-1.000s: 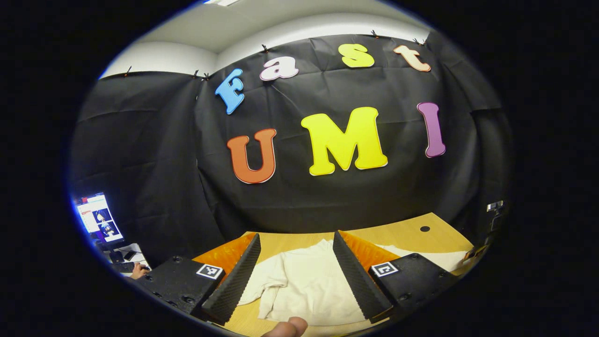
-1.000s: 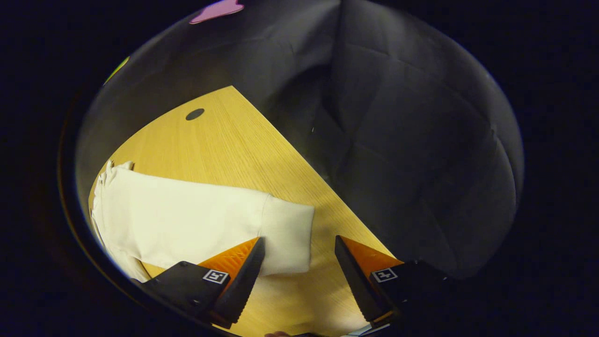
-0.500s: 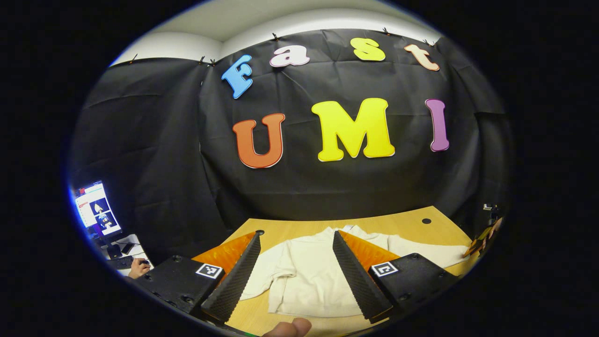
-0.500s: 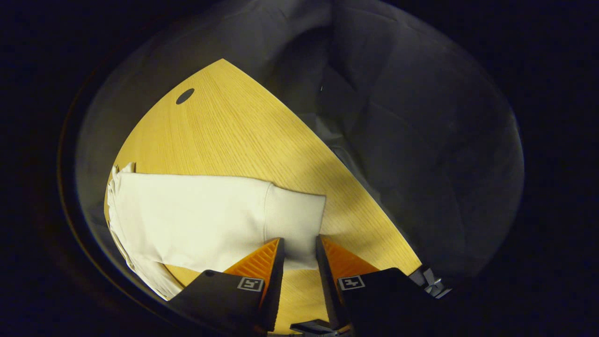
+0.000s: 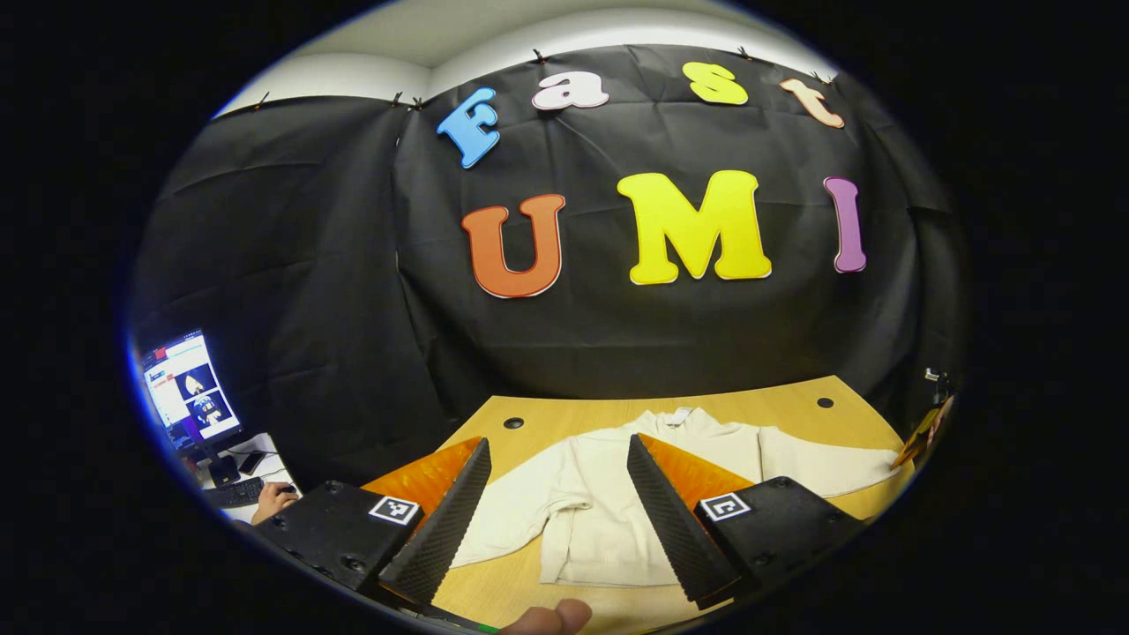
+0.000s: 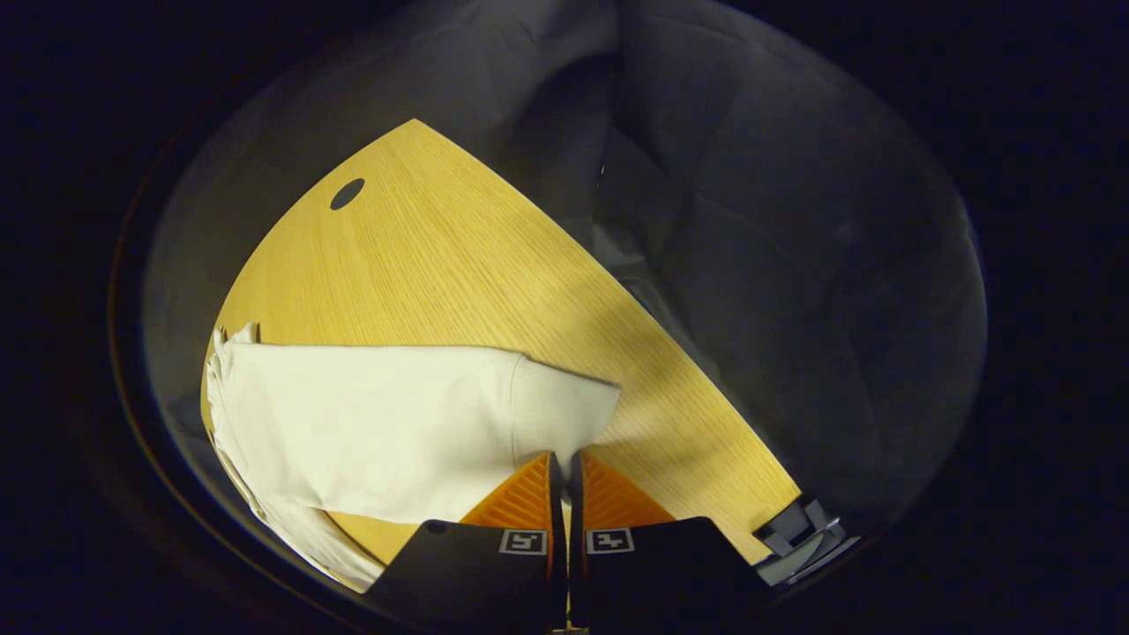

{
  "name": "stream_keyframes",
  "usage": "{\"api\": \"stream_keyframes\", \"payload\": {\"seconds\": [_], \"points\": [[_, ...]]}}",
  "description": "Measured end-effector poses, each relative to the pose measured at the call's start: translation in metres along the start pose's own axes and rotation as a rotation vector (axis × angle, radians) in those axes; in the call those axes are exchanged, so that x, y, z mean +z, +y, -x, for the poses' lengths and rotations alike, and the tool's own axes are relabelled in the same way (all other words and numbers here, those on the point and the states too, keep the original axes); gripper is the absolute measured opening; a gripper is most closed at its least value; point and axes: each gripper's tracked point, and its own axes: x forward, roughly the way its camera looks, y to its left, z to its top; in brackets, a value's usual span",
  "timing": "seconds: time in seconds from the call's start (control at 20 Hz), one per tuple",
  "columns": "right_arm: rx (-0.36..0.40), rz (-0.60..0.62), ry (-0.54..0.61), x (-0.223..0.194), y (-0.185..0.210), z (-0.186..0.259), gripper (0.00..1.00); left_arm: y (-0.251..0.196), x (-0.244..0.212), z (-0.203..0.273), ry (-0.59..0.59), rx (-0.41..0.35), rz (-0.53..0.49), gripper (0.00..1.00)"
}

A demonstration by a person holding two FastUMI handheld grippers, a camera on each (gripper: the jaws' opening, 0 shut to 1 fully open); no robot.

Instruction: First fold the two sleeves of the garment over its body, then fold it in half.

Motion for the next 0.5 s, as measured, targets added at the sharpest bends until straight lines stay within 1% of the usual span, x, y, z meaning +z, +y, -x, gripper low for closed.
{"api": "stream_keyframes", "payload": {"seconds": [0.1, 0.2, 0.3, 0.4, 0.5], "points": [[-0.002, 0.017, -0.005, -0.002, 0.001, 0.008, 0.01, 0.004, 0.002, -0.002, -0.014, -0.001, -0.006, 0.99], [-0.013, 0.034, -0.040, 0.003, 0.005, 0.023, 0.01, 0.008, 0.004, -0.007, -0.027, 0.003, -0.013, 0.99], [0.000, 0.077, -0.063, 0.006, 0.017, 0.045, 0.01, 0.008, 0.000, -0.012, -0.030, -0.017, -0.012, 0.99], [0.022, 0.105, -0.086, 0.010, 0.035, 0.066, 0.01, 0.011, -0.004, -0.017, -0.030, -0.039, 0.002, 0.99], [0.029, 0.134, -0.106, 0.012, 0.054, 0.088, 0.01, 0.013, -0.007, -0.023, -0.032, -0.058, 0.005, 0.99]]}}
